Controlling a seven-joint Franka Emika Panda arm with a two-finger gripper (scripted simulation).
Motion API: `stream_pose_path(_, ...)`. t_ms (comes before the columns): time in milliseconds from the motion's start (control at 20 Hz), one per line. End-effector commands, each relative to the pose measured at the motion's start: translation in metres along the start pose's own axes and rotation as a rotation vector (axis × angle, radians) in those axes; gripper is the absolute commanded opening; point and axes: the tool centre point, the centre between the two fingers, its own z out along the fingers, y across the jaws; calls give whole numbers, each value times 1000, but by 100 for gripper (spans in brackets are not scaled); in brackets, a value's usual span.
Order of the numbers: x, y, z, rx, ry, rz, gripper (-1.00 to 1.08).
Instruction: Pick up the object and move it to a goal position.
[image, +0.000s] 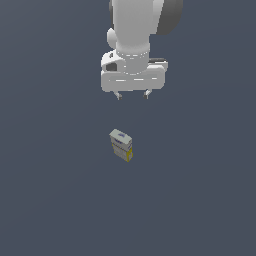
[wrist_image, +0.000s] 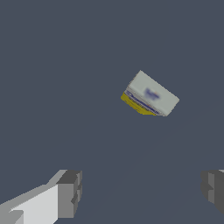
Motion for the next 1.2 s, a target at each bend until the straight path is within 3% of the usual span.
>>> stream_pose_path(0,3,2,3,-1,1,-32,100)
stream_pose_path(1150,48,29,58,-26,12,-556,100)
